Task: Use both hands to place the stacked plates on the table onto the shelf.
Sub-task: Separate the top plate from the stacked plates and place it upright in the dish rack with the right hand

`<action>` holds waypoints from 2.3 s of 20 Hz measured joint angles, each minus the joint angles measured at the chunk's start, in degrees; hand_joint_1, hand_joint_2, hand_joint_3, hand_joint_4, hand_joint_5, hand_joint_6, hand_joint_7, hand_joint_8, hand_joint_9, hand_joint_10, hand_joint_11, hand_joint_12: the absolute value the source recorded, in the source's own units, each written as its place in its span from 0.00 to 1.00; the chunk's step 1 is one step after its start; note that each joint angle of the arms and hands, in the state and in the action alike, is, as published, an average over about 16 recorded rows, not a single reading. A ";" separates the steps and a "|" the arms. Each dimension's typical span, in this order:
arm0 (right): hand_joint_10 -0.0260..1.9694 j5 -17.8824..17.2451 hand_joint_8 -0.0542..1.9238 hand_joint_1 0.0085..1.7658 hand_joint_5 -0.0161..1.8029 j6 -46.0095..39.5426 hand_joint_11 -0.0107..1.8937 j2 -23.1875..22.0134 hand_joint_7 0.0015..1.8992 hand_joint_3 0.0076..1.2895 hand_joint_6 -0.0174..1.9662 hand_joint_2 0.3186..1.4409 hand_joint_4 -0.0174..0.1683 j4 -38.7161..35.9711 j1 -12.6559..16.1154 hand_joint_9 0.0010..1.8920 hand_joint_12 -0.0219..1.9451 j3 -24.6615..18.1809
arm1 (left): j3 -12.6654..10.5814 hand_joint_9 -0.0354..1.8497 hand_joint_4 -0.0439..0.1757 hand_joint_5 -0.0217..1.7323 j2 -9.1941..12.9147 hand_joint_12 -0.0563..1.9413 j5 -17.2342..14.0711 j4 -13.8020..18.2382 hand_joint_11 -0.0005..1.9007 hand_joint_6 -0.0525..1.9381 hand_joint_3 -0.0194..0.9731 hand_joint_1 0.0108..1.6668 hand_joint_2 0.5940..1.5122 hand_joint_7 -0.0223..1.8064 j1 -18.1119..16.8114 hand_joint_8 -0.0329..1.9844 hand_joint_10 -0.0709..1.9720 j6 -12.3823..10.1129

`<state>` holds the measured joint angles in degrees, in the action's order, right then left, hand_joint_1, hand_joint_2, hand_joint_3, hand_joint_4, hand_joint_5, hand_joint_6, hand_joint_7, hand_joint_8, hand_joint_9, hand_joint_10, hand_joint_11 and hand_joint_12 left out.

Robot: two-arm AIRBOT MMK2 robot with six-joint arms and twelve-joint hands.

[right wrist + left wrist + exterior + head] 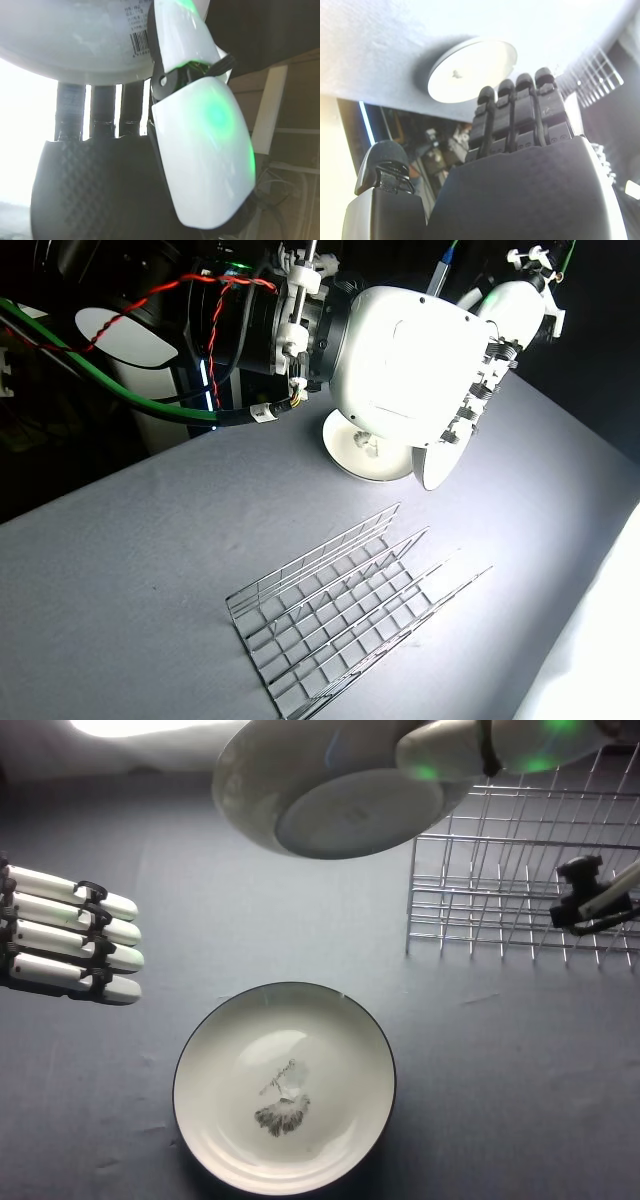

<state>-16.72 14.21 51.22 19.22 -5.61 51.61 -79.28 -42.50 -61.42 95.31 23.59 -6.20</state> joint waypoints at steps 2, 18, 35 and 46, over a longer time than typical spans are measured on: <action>0.57 -0.18 0.44 0.79 0.51 0.02 0.45 -0.41 0.53 0.01 0.48 0.64 0.06 1.14 -0.05 0.49 0.56 0.27 | -0.06 0.03 0.20 0.07 -0.04 0.03 0.09 0.12 0.01 0.03 0.04 0.00 0.58 0.05 0.09 0.01 0.04 -0.02; 0.55 -2.13 0.46 0.79 0.51 0.58 0.44 -5.31 0.52 0.00 0.48 0.64 0.06 2.84 -4.10 0.50 0.58 3.37 | -0.10 0.03 0.20 0.07 -0.31 0.03 0.18 0.15 0.01 0.03 0.04 0.00 0.58 0.04 0.15 0.01 0.04 -0.11; 0.57 -5.27 0.49 0.79 0.49 0.69 0.44 -8.45 0.51 0.00 0.49 0.64 0.06 3.05 -12.86 0.50 0.57 8.48 | -0.16 0.03 0.20 0.06 -1.14 0.03 0.23 0.16 0.01 0.03 0.04 0.00 0.61 0.03 0.37 0.01 0.04 -0.10; 0.46 -7.54 0.53 0.77 0.48 0.94 0.39 -8.52 0.49 0.01 0.52 0.65 0.07 1.11 -18.70 0.49 0.57 10.58 | -0.44 0.03 0.20 0.07 -1.67 0.03 0.33 0.14 0.01 0.03 0.04 0.00 0.62 0.03 0.91 0.01 0.04 -0.11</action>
<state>-24.25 15.15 42.70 20.33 -24.31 62.20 -79.71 -44.17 -61.09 95.46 24.50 -6.31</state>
